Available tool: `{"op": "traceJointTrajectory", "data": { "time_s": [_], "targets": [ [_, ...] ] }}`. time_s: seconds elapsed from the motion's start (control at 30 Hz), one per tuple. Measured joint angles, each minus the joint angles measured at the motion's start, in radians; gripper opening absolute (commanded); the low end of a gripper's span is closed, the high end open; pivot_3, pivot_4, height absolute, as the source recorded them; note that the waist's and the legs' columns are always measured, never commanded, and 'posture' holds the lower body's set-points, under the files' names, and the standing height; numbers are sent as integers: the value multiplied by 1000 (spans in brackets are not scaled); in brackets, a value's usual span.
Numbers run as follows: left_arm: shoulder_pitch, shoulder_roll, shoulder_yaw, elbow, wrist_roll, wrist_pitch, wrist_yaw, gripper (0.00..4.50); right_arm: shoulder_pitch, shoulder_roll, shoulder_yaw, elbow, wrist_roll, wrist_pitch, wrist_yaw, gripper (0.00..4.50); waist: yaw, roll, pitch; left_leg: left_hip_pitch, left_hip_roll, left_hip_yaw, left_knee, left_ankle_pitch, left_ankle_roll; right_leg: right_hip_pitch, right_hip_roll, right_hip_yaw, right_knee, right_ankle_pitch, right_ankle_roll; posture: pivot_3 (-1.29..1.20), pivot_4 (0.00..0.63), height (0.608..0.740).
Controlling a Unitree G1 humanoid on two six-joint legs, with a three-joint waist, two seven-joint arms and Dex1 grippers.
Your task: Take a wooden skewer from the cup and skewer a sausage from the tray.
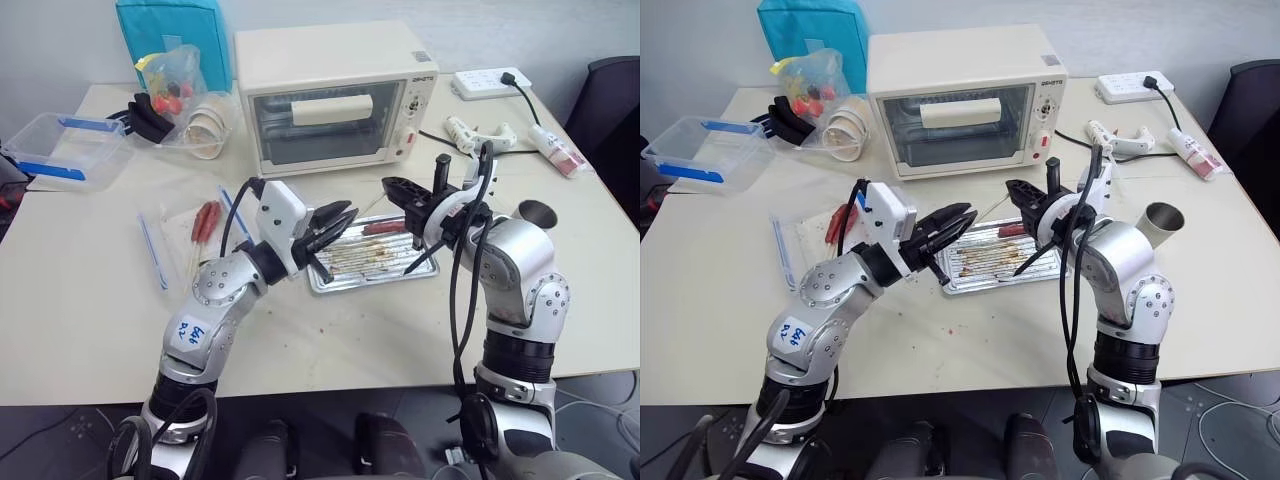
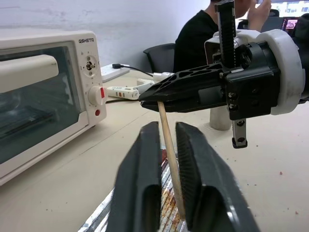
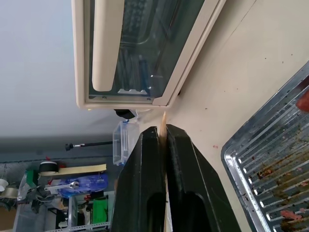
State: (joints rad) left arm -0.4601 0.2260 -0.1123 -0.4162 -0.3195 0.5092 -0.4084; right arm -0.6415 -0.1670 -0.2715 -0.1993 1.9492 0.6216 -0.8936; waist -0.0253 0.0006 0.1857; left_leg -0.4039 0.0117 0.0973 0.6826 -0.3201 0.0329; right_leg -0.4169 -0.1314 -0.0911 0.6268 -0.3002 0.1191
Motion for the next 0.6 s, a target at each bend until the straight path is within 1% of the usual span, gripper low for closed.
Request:
{"op": "traceJointTrajectory", "data": {
  "time_s": [0.17,0.27,0.3,0.33,0.47,0.6],
  "targets": [
    [0,-10,11,0,-6,16,12,34,-4,2,6,0,0,-18,8,0,0,0,0,0,0,0,0,0,0,0,0,0,0,0,0,0,150,740],
    [0,-11,13,0,-6,16,13,578,-7,2,17,0,0,-25,18,0,0,0,0,0,0,0,0,0,0,0,0,0,0,0,0,0,150,740],
    [0,-11,13,0,-6,16,13,834,-8,1,22,0,0,-27,21,0,0,0,0,0,0,0,0,0,0,0,0,0,0,0,0,0,150,740],
    [0,-11,13,0,-6,16,13,1220,-8,1,27,0,0,-31,25,0,0,0,0,0,0,0,0,0,0,0,0,0,0,0,0,0,150,740],
    [0,-8,11,-2,-4,16,12,2398,-8,1,30,2,0,-37,34,0,0,0,0,0,0,0,0,0,0,0,0,0,0,0,0,0,150,740],
    [1,-4,0,-3,8,16,13,2398,-17,1,31,6,0,-49,40,0,0,0,0,0,0,0,0,0,0,0,0,0,0,0,0,0,150,740]
  ]
}}
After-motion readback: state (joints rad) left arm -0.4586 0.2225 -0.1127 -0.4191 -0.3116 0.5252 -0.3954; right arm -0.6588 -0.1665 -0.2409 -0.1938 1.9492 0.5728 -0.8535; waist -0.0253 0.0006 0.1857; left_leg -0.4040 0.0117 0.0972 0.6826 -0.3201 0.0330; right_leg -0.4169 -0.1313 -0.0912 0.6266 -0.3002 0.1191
